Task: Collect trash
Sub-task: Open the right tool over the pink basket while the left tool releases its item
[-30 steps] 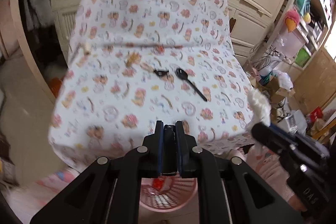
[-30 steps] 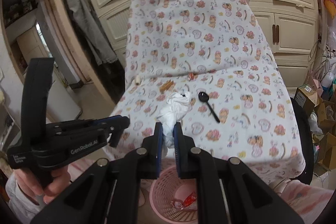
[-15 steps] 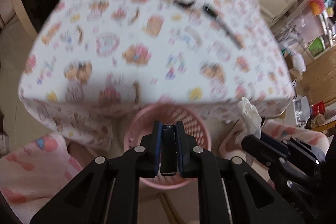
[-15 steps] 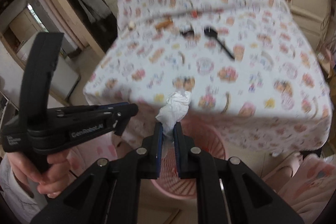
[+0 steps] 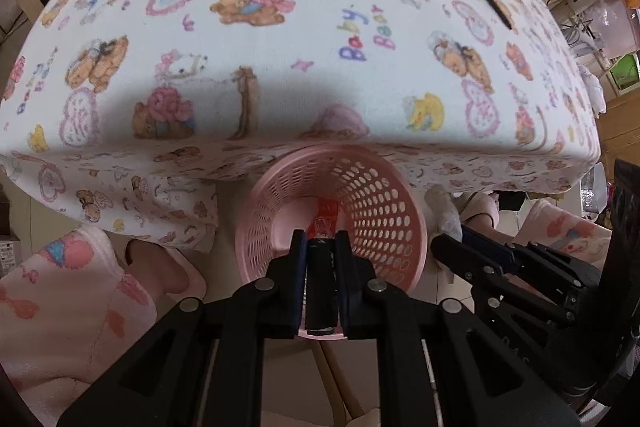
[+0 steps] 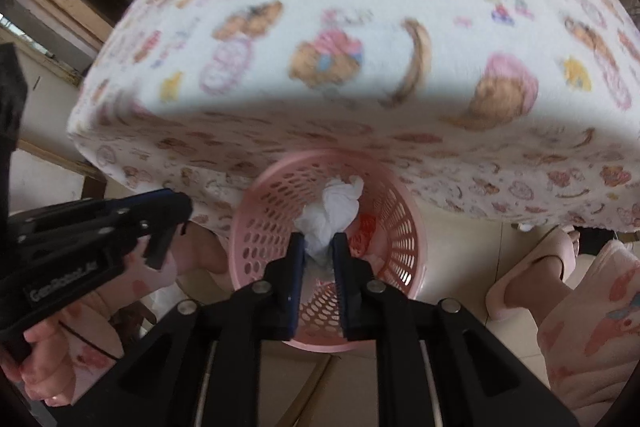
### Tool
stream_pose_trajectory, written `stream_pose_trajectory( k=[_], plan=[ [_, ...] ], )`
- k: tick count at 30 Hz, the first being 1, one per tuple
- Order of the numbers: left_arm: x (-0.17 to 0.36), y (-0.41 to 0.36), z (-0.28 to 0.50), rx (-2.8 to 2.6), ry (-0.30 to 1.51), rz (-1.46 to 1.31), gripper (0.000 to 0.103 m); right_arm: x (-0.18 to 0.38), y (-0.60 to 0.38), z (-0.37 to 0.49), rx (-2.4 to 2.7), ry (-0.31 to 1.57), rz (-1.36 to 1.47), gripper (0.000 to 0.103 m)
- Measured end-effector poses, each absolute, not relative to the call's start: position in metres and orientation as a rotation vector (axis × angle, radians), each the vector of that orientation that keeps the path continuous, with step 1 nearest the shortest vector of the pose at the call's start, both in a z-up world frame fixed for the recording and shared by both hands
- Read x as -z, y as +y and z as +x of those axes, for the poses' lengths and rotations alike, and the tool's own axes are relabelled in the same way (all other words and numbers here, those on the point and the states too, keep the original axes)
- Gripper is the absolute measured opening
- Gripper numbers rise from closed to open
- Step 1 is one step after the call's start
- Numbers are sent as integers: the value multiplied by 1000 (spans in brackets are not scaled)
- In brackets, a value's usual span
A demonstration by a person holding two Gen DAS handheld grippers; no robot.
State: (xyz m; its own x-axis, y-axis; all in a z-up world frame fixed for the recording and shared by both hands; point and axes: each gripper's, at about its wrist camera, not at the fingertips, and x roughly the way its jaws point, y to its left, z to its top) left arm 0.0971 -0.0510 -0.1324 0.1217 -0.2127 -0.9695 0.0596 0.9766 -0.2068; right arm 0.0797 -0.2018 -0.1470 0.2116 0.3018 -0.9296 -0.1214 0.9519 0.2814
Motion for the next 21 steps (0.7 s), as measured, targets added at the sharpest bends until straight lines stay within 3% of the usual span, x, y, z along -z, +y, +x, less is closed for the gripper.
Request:
stream_pose_trajectory(
  k=[11,19,21],
  plan=[
    [159,-51,101,172,1511,-106,12,168,-211,83,-247,1384,177,32],
    [164,-54,99,185,1525,-127,34,161,-218,85,-232,1365,209,43],
    [159,-53,99,181,1512,-122,36,159,-219,85,-229,1362,213,44]
  ],
)
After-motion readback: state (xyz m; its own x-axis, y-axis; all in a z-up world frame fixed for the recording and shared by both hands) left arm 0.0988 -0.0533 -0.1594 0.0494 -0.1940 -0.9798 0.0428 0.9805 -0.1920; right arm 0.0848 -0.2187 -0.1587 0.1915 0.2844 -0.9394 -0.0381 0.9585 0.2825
